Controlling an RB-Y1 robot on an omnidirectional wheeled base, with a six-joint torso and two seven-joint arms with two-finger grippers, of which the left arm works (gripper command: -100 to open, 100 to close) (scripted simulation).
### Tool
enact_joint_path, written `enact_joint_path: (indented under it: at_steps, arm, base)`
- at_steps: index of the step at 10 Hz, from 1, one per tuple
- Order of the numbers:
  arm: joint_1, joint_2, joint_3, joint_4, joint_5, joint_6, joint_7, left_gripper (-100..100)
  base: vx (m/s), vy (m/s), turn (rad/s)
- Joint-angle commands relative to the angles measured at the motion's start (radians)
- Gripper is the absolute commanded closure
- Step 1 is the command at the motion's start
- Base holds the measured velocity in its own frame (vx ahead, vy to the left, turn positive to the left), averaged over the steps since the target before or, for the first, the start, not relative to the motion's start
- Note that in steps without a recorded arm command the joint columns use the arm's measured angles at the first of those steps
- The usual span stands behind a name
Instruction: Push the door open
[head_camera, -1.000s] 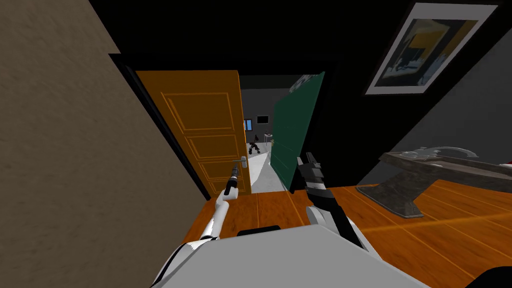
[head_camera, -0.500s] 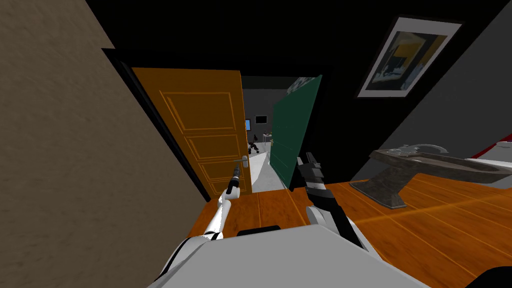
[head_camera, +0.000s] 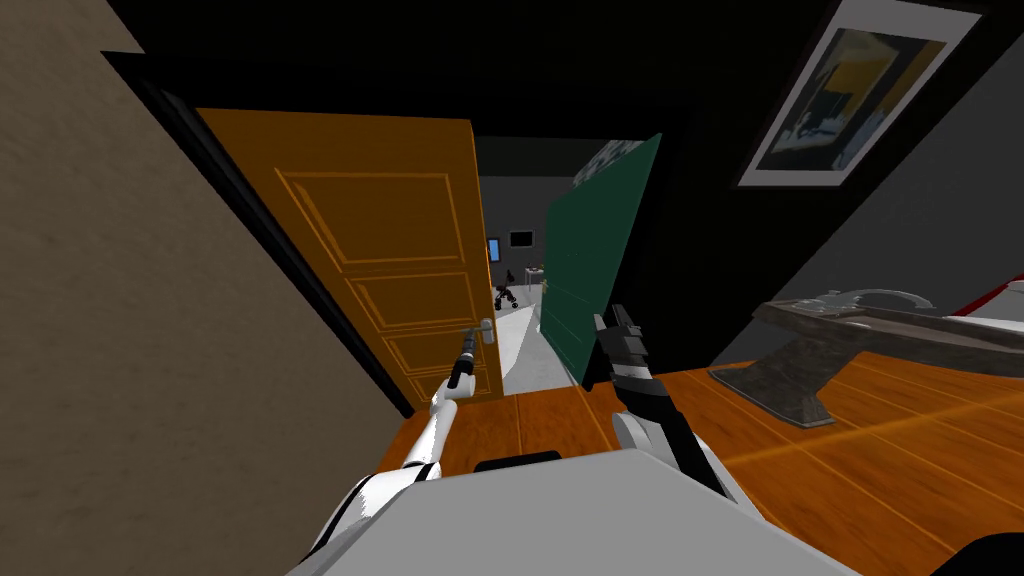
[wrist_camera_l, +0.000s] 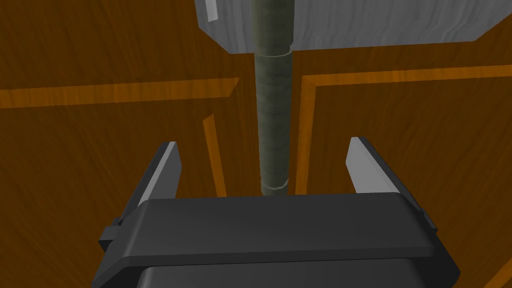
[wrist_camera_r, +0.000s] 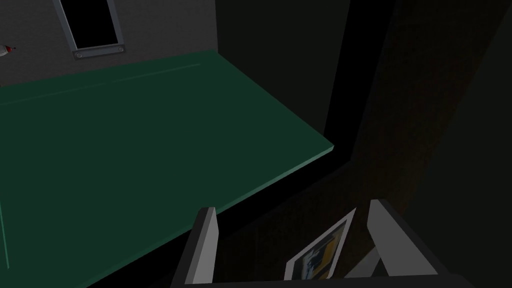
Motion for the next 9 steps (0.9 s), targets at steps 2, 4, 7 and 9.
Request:
enact_joint_path:
  at_steps: [2,4,7,9]
  arm:
    - [0.002,-0.006,0.003,0.000,0.002,-0.003,0.001,-100]
    - [0.001,-0.030,0.007,0.003,0.003,-0.005,0.001,-100]
    - [-0.003,-0.023,0.008,0.009,0.003,-0.006,0.000,100]
    - [-0.003,-0.023,0.008,0.009,0.003,-0.006,0.000,100]
  base:
    - [0.197,0.022,-0.024]
    - [0.210,-0.003,-0.017]
    - [0.010,0.000,-0.001]
    - [-0.013,0.000,-0.002]
